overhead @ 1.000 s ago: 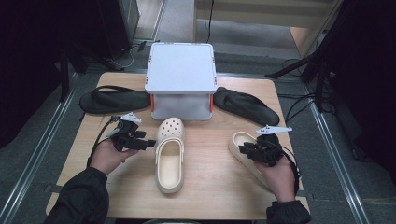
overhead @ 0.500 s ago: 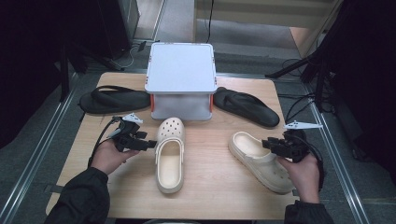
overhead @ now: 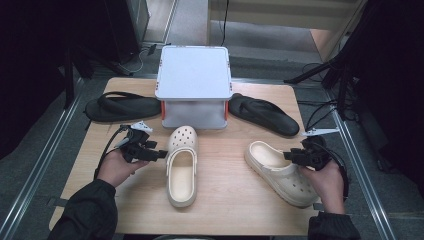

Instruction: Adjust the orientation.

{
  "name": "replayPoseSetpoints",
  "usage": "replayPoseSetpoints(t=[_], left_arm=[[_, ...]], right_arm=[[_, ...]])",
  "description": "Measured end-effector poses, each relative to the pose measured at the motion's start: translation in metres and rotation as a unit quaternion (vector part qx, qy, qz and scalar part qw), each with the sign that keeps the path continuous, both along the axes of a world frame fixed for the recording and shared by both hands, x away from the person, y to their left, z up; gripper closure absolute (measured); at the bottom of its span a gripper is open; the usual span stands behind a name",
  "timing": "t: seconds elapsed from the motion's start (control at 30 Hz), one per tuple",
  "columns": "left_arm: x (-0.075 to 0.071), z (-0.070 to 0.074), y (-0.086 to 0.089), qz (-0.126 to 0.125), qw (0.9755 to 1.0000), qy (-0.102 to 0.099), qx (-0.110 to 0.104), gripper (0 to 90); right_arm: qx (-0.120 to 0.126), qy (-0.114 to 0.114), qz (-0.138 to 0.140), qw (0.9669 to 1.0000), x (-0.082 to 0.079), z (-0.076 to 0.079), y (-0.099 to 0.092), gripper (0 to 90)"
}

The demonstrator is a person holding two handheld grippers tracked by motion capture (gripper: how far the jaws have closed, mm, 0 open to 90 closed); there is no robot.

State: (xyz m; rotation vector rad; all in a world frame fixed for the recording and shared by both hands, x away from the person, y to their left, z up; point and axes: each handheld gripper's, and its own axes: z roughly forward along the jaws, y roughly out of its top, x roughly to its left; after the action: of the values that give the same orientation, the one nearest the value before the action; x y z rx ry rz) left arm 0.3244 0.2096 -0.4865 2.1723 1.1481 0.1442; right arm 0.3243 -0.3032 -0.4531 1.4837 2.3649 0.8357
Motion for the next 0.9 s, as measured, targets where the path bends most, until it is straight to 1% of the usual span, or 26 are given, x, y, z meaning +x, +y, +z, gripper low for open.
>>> replayPoseSetpoints(t=[0.03, 0.07, 0.1, 0.2, 0.23, 0.27, 0.33, 0.37, 0.4, 0.43, 0.57, 0.63, 0.67, 0.7, 0.73, 0.77, 0.8, 0.9], left_arm=[[0.0, 0.0, 0.0, 0.001, 1.0, 0.0, 0.001, 38.8], [0.0, 0.0, 0.0, 0.001, 1.0, -0.001, 0.001, 38.8], [0.0, 0.0, 0.0, 0.002, 1.0, 0.0, -0.002, 38.8], [0.0, 0.0, 0.0, 0.001, 1.0, 0.001, -0.002, 38.8], [0.0, -0.001, 0.0, 0.001, 1.0, 0.001, -0.001, 38.8], [0.0, -0.001, -0.001, 0.002, 1.0, 0.0, 0.0, 38.8], [0.0, -0.001, -0.001, 0.0, 1.0, 0.0, 0.001, 38.8], [0.0, -0.001, -0.001, 0.0, 1.0, 0.0, 0.001, 38.8], [0.0, -0.001, -0.001, 0.0, 1.0, 0.0, 0.001, 38.8], [0.0, -0.001, -0.001, 0.0, 1.0, 0.0, 0.002, 38.9], [0.0, -0.001, -0.001, 0.0, 1.0, 0.0, 0.002, 38.8], [0.0, -0.001, -0.001, 0.001, 1.0, -0.001, 0.002, 38.8], [0.0, -0.001, -0.001, 0.002, 1.0, -0.001, 0.001, 38.9], [0.0, 0.0, -0.001, 0.002, 1.0, -0.001, 0.001, 38.9], [0.0, 0.0, -0.001, 0.003, 1.0, -0.001, 0.0, 38.9], [0.0, 0.0, -0.001, 0.004, 1.0, -0.001, 0.001, 38.8], [0.0, 0.0, -0.001, 0.004, 1.0, -0.002, 0.001, 38.8], [-0.001, 0.0, 0.0, 0.003, 1.0, -0.003, 0.003, 38.9]], right_arm=[[0.0, 0.0, 0.0, 1.0, 0.0, 0.0, 0.0, 63.9], [-0.004, 0.005, 0.0, 1.0, 0.0, -0.002, 0.001, 62.9], [0.004, 0.006, 0.001, 1.0, 0.001, -0.004, 0.0, 62.7], [0.007, 0.008, 0.0, 0.9999, 0.002, -0.005, -0.001, 62.8], [0.003, 0.012, 0.002, 0.9999, 0.003, -0.008, 0.0, 62.9], [-0.007, 0.018, 0.001, 0.9998, 0.004, -0.011, 0.001, 62.1], [-0.005, 0.019, 0.0, 0.9998, 0.006, -0.014, 0.003, 63.3], [-0.008, 0.02, 0.0, 0.9998, 0.007, -0.014, 0.004, 65.5], [-0.014, 0.015, -0.005, 0.9998, 0.007, -0.014, 0.005, 71.1], [-0.011, 0.015, -0.006, 0.9998, 0.008, -0.014, 0.004, 73.0], [-0.012, 0.013, -0.008, 0.9998, 0.008, -0.013, 0.005, 76.1], [-0.022, 0.006, -0.011, 0.9997, 0.008, -0.011, 0.006, 77.0], [-0.014, 0.003, -0.011, 0.9998, 0.008, -0.01, 0.007, 77.1], [-0.014, 0.003, -0.011, 0.9998, 0.008, -0.01, 0.007, 77.1], [-0.004, 0.001, -0.007, 1.0, 0.008, -0.008, 0.007, 77.2], [0.009, -0.006, 0.005, 0.9999, 0.008, -0.005, 0.011, 77.4], [0.009, -0.006, 0.005, 0.9999, 0.008, -0.005, 0.011, 77.4], [-0.004, -0.017, 0.026, 0.9995, 0.009, -0.001, 0.025, 77.9]])
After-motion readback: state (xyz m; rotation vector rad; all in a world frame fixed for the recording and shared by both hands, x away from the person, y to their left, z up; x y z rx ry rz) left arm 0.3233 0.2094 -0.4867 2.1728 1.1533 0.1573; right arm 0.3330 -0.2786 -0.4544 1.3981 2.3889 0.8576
